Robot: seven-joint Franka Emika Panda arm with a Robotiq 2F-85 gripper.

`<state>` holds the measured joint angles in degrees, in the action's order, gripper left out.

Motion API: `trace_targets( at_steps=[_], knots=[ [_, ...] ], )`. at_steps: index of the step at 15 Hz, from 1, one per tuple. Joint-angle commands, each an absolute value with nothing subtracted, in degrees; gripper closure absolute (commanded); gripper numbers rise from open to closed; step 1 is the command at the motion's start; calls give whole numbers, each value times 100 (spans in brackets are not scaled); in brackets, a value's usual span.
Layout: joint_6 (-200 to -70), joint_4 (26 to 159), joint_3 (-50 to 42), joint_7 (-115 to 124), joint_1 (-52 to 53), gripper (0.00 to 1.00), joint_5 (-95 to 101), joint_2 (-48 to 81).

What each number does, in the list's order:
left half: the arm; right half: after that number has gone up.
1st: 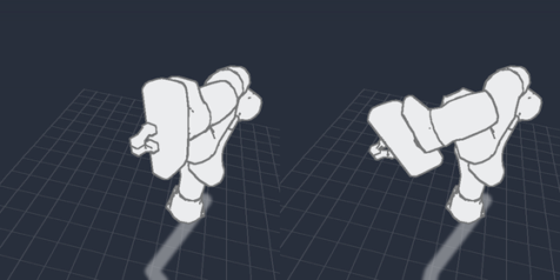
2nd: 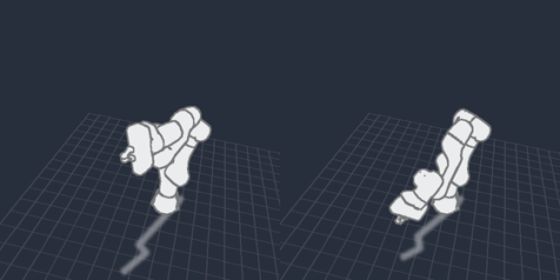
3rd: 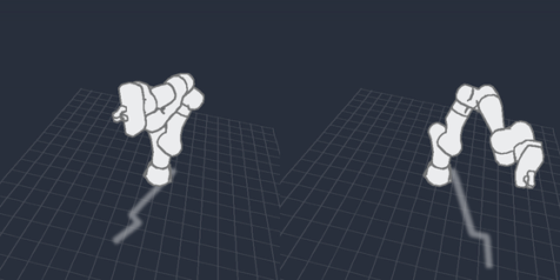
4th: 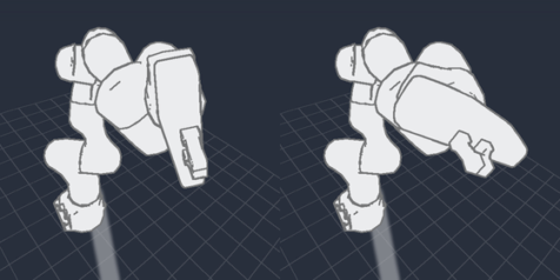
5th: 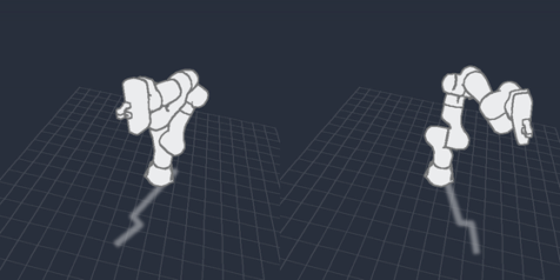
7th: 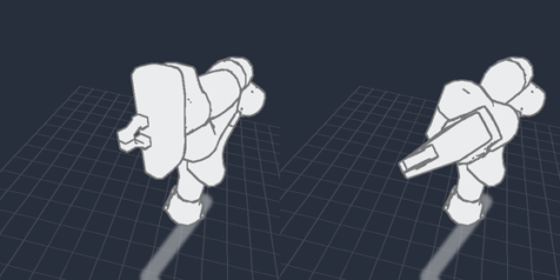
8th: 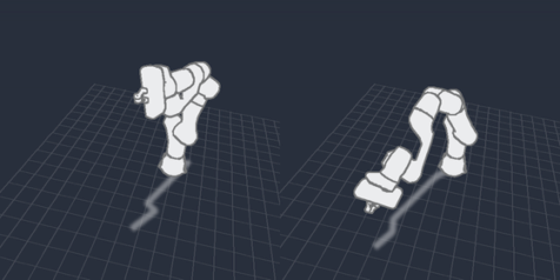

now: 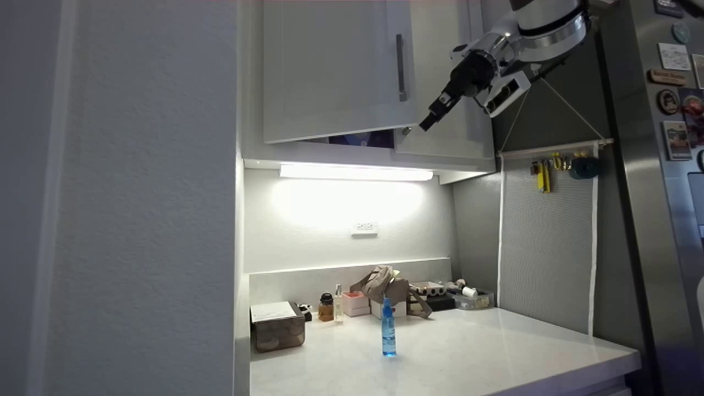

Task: Open the top left and right cabinet doors respectively

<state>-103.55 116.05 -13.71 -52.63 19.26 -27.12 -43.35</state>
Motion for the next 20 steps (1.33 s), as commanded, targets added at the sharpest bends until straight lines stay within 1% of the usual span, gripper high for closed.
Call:
trace_targets(
  at_steps=[1,10,17,20],
  knots=[
    [-10902,11790,-1022,-5090,1578,0,-2942,-4410],
    [-11863,12231,-583,-4573,1339,0,-2652,-4628],
    [-13097,12824,-494,-4320,1519,0,-2681,-4899],
    [-13259,12916,-531,-4280,1631,0,-2607,-4919]
  ],
)
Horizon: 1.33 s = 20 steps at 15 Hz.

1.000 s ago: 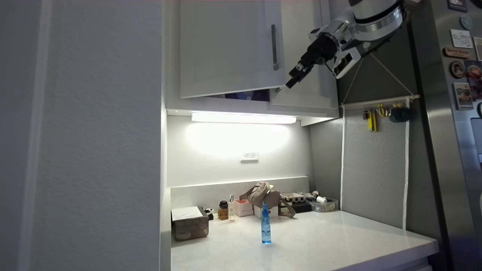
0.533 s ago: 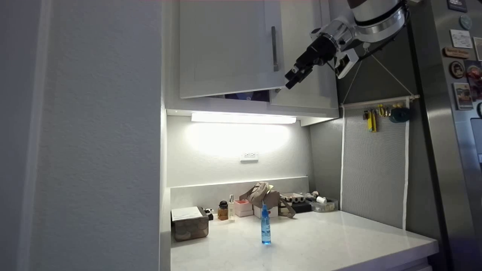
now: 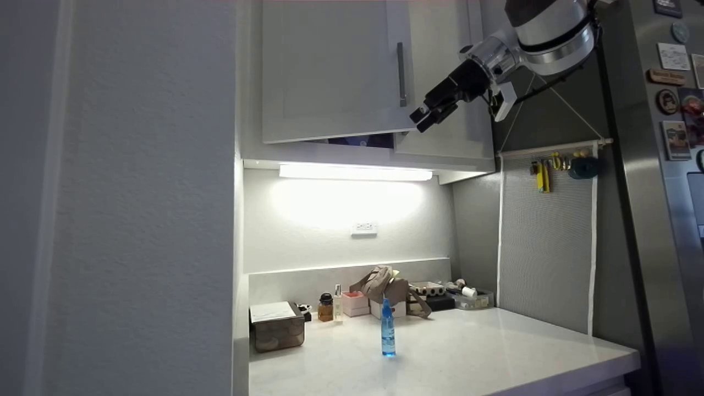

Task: Open the top left and right cabinet doors respectively

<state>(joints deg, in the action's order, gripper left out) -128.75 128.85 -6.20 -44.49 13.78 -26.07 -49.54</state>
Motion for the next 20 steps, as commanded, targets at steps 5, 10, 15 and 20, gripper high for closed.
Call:
trace_targets(
  at_steps=[5,10,15,20],
  knots=[
    [-13474,13044,-515,-4217,1659,0,-2623,-5020],
    [-14464,13331,-407,-3678,1632,0,-2503,-5103],
    [-14936,13235,-113,-2871,1654,0,-1858,-5048],
    [-15020,13213,204,-2079,1605,34,-1056,-5069]
  ],
)
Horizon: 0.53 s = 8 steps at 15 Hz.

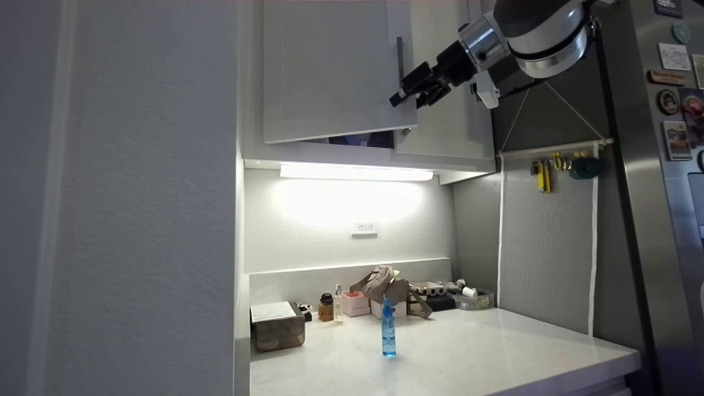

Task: Open the top left and right cabinet doors respectively

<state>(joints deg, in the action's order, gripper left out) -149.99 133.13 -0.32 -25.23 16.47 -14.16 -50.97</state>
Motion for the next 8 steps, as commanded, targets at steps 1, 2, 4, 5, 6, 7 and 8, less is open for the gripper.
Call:
trace_targets(
  at_steps=[1,2,4,5,6,7,8],
  knots=[
    [-14947,13188,285,-1947,1595,44,-922,-5079],
    [-14743,13139,349,-1850,1601,51,-784,-5096],
    [-14277,13036,423,-1759,1663,66,-567,-5119],
    [-14049,12998,458,-1757,1699,73,-500,-5135],
    [-13749,12930,460,-1796,1746,81,-451,-5132],
    [-13509,12882,488,-1832,1774,88,-421,-5132],
    [-13354,12828,495,-1837,1823,95,-433,-5128]
  ],
)
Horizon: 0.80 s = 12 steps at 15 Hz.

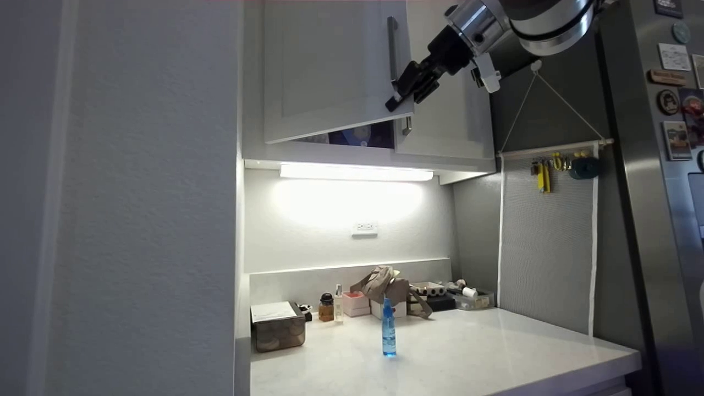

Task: Open the top left and right cabinet doors respectively

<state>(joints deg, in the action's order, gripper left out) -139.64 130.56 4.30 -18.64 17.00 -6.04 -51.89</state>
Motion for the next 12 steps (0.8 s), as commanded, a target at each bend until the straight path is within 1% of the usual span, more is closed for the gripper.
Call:
trace_targets(
  at_steps=[1,2,4,6,9,10,12],
  knots=[
    [-13204,12773,510,-1851,1867,68,-426,-5104],
    [-13068,12737,538,-1862,1892,44,-414,-5087],
    [-12719,12725,586,-1948,1961,42,-399,-5088],
    [-12527,12753,625,-2003,2067,28,-445,-5079],
    [-12471,12818,685,-2078,2241,4,-500,-5065],
    [-12538,12862,703,-2091,2296,1,-519,-5071],
    [-12753,12985,743,-2154,2421,0,-551,-5105]
  ],
)
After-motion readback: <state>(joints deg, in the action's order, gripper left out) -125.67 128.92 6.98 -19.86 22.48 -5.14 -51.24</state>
